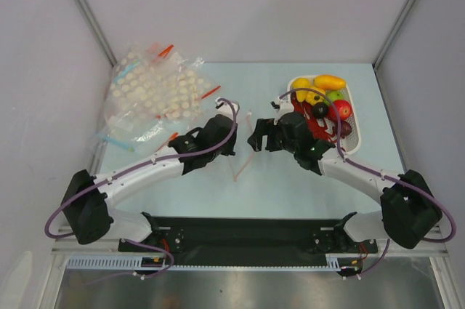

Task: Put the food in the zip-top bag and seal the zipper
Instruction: Open the zipper of the food storage bag at the center of the board, then pick up the fake fruit from the bin.

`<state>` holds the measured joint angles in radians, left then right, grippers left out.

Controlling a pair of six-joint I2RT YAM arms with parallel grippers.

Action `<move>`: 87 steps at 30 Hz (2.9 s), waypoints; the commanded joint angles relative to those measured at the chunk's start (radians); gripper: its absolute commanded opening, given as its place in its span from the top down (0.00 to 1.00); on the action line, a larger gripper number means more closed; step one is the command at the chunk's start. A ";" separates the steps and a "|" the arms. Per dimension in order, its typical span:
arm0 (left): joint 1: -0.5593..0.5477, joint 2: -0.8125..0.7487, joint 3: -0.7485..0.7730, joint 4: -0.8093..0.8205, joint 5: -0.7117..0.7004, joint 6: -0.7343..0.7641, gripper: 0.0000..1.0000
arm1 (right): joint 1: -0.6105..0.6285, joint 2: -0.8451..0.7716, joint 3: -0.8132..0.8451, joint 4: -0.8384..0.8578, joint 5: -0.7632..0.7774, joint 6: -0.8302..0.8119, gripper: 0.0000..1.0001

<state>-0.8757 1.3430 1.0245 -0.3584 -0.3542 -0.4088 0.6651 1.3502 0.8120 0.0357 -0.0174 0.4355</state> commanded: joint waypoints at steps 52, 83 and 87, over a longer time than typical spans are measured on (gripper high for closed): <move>0.003 -0.074 -0.035 0.101 0.018 0.039 1.00 | -0.476 0.592 0.614 0.037 0.261 0.002 0.01; 0.001 -0.024 0.020 0.012 -0.106 -0.028 1.00 | -0.461 0.212 0.265 0.087 0.258 0.020 0.56; 0.001 -0.030 0.016 0.013 -0.101 -0.036 1.00 | -0.446 0.063 0.136 0.142 0.108 0.020 0.57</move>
<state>-0.8757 1.3212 0.9993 -0.3504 -0.4244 -0.4183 0.2001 1.5219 1.0199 0.1173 0.1917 0.4450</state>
